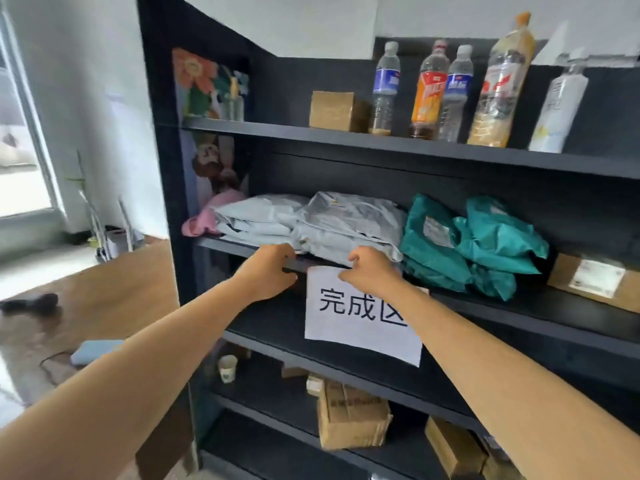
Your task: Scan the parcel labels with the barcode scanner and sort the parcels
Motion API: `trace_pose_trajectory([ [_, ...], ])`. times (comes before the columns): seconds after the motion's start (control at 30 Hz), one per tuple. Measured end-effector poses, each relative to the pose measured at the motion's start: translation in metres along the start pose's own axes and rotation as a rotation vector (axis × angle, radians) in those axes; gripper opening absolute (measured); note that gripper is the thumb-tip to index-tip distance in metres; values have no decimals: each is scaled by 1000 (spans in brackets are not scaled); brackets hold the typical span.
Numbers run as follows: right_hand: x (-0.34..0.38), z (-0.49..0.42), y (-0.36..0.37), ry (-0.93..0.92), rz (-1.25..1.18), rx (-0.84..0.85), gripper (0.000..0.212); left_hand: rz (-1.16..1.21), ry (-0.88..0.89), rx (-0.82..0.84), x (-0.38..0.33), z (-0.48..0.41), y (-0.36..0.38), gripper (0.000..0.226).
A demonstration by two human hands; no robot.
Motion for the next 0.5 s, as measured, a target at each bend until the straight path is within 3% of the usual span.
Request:
trace_pose_trajectory([
  [0.2, 174, -27, 125, -177, -24, 168, 49, -134, -290, -62, 189, 113, -115, 44],
  [0.5, 440, -42, 312, -408, -43, 350, 45, -229, -522, -155, 402, 239, -284, 46],
])
Point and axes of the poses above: each hand's wrist, its own z-axis away from the middle knuckle, its own y-axis out of the palm, x = y × z, the point moved 4 cm from there along -z, towards the middle knuckle, and after that the axes turned 8 degrees about x, right-handed, at the moved point
